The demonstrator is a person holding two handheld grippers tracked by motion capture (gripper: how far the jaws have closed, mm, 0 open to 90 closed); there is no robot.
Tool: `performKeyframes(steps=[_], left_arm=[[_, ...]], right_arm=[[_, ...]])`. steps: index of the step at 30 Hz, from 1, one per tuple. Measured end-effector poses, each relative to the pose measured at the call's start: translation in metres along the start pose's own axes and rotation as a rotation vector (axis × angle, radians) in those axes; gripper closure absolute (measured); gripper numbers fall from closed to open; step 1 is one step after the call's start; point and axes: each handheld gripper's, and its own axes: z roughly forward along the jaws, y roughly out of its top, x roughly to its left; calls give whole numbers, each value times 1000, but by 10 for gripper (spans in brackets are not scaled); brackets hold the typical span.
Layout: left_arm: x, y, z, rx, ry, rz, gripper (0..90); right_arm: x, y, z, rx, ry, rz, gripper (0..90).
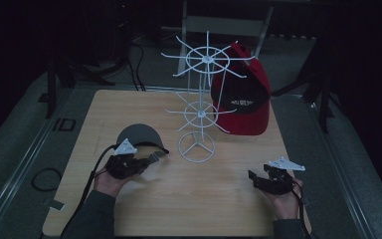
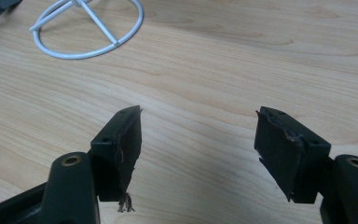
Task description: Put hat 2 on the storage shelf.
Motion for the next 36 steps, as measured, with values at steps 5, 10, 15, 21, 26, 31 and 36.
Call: performKeyframes(steps=[5, 10, 15, 21, 26, 31, 36], left_arm=[[4, 9, -8, -40, -1, -23, 892], [11, 19, -17, -97, 0, -56, 892], [18, 32, -27, -133, 35, -69, 892], [25, 42, -36, -190, 44, -110, 892], [29, 50, -42, -227, 58, -139, 892], [32, 59, -48, -252, 60, -141, 892], [30, 66, -53, -279, 72, -136, 892]], right_arm=[[1, -3, 1, 5, 4, 2, 315], [1, -5, 2, 7, 8, 2, 316], [3, -6, 3, 21, -1, -21, 315], [4, -9, 3, 26, -2, -26, 315], [5, -14, 5, 36, -1, -29, 315], [5, -22, 7, 35, -3, -21, 316], [6, -28, 7, 25, -16, -15, 322]])
